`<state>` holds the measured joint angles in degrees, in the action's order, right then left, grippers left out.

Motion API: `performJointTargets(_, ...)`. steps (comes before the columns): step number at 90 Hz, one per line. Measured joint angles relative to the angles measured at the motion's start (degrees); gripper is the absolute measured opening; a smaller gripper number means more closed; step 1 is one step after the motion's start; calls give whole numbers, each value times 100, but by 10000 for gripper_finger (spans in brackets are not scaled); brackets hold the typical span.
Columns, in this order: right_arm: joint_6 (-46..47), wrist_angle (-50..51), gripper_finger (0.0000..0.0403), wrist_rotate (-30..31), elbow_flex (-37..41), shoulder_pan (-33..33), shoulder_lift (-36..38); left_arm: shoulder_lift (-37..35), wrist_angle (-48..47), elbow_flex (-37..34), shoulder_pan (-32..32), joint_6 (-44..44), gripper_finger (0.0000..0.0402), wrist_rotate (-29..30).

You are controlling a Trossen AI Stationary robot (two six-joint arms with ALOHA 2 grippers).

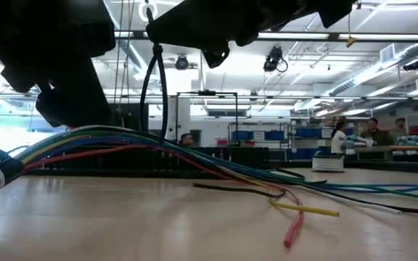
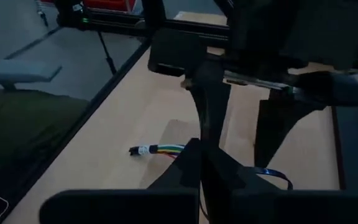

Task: Ziptie cables
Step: Wrap the right black zip tie on the cables

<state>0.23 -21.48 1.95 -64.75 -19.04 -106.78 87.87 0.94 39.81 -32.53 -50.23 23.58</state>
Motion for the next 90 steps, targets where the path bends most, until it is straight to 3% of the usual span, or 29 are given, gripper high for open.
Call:
performJointTargets(23,-106,31,0,1,2,-1,2,380,195,2,215,-278,241,-363)
performJointTargets(40,-140,81,0,4,2,-1,4,747,1109,2,309,-113,241,-789)
performJointTargets(52,-142,166,0,108,2,4,7,848,1223,2,319,-19,228,-991)
performJointTargets(66,-140,261,0,252,2,8,7,859,1070,2,319,95,159,-999)
performJointTargets(81,-140,243,0,256,2,10,7,859,1192,2,319,439,29,-1008)
performJointTargets(90,-137,253,0,256,2,10,7,859,1236,2,319,586,7,-1028)
